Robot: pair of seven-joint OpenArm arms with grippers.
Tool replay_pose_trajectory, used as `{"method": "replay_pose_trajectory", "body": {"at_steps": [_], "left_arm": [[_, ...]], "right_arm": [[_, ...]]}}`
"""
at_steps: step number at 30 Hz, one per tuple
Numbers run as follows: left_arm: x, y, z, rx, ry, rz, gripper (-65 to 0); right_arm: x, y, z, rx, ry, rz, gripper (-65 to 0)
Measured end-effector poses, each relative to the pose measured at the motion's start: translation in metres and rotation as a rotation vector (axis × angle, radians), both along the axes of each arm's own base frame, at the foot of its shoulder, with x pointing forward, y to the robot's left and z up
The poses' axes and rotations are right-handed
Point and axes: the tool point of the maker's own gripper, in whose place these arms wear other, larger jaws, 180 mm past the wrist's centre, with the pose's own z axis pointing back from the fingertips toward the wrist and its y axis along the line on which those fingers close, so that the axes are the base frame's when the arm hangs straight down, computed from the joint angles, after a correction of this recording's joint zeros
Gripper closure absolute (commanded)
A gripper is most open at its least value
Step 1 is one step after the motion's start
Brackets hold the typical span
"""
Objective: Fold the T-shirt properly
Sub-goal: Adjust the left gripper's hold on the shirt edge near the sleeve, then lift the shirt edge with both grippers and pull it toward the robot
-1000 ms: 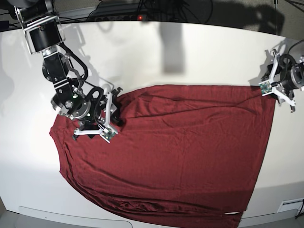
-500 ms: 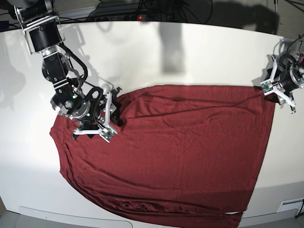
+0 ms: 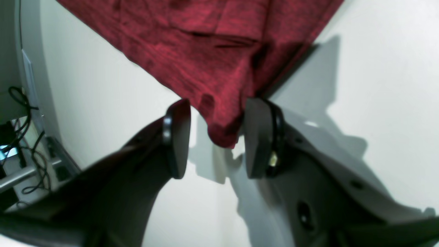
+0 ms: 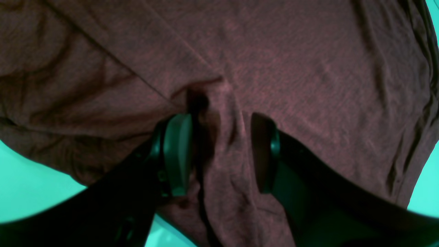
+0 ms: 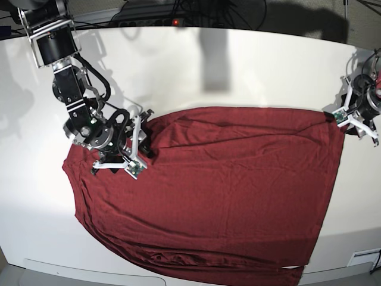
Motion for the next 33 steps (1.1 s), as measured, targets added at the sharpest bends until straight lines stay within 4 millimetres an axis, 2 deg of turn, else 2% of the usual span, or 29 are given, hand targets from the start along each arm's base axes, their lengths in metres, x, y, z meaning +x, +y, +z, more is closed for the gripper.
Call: {"method": "replay_pose_trajectory", "body": {"at_steps": [4,10,13,16,20,23,25,29,31,33], "left_arm": [[0.004,-0.009,-0.003,-0.006,-0.019,0.013,-25.8],[0.006,-0.010,-0.005,-0.042,-0.024,0.021,-24.0],[0.007,-0.011,-0.008,-0.054,-0.022,0.031,-16.2],[0.003,-0.015,-0.013,-0.062,-0.011,0.035,0.0],[0.000,-0.018,-0.016,-0.064,0.009,0.033,0.0],[0.000,-0.017,-0.016,-0.063,0.012,0.040,0.0],[0.001,-0.016,-0.016,-0.058,0.011,0.043,0.0],[0.000,-0.015,-0.016,-0.059,0.015,0.058,0.0],[0.000,-0.017,-0.017,-0.080,0.021,0.090,0.0],[0.000,-0.015,-0.018,-0.070,0.027,0.104,0.0]], "right_arm": [[0.000,0.000,0.000,-0.001,0.001,0.000,-27.8],[0.000,0.000,0.000,-0.003,0.003,-0.001,-27.8],[-0.001,-0.001,-0.001,-0.005,0.005,-0.002,-27.8],[-0.001,-0.001,-0.001,-0.005,0.005,-0.002,-27.8],[-0.001,-0.002,-0.001,-0.008,0.007,-0.003,-27.7],[-0.008,-0.013,-0.004,-0.057,0.054,0.004,-27.7],[-0.015,-0.019,0.006,-0.083,0.079,0.022,-27.7],[-0.015,-0.021,0.049,-0.076,0.051,0.047,-27.7],[-0.018,-0.034,0.051,-0.110,0.068,0.040,-27.8],[-0.028,-0.049,0.042,-0.152,0.103,0.035,-27.8]]}}
